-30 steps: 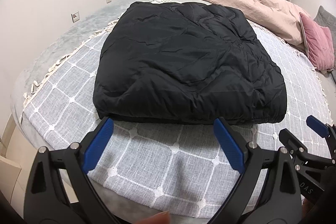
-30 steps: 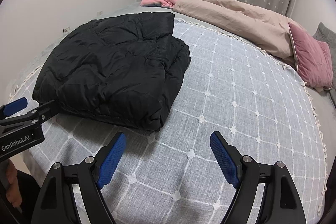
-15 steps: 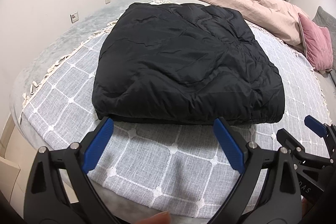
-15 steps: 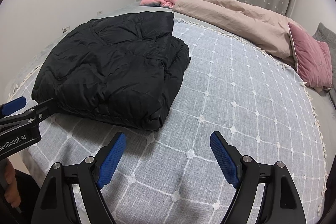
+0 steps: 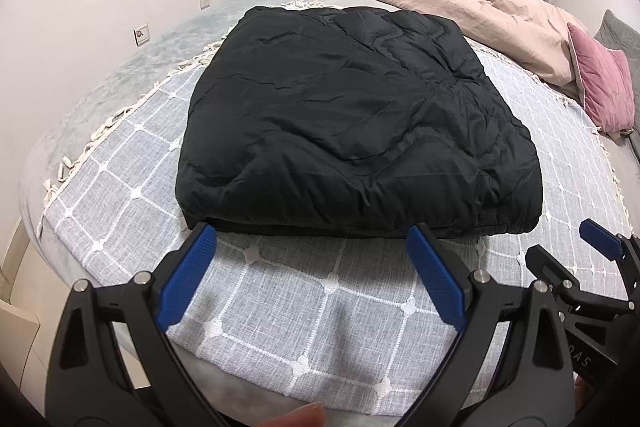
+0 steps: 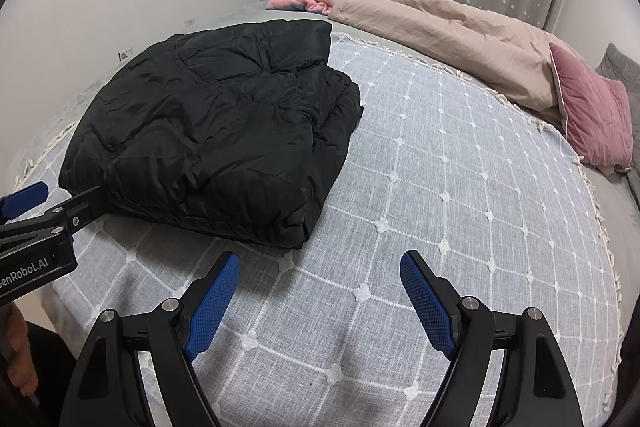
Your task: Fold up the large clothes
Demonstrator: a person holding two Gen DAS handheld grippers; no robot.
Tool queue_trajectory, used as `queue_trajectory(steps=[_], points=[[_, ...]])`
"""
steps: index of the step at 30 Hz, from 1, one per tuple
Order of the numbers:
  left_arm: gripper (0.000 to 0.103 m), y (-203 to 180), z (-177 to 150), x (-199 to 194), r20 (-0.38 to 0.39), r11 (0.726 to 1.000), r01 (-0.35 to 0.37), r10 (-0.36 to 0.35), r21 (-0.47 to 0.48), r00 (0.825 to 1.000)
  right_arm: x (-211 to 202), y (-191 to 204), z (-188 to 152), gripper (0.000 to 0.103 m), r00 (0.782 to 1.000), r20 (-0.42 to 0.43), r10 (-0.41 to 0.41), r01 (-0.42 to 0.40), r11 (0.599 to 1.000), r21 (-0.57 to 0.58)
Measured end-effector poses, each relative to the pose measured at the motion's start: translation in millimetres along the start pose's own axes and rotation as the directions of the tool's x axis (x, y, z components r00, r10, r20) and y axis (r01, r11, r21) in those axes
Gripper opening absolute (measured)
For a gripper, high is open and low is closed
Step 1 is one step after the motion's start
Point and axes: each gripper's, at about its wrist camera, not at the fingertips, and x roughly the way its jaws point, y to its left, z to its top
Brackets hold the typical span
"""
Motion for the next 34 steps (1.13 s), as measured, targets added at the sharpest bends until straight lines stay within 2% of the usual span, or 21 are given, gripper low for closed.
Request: queue_trajectory(steps=[26,34], points=[[0.096,-4,2,4,-0.008,1.0,0.002,-0.002,0.019,1.0,1,-2,-2,0.083,1.0,-0.002,-0.001,0.001,1.0,-0.002],[0.096,-14,1,4,-0.007,0.999,0.015,-0.014,0.042,1.0,1,-15,-6,0.083,1.0,0.001,0.017,-0.017,1.0,0.002]])
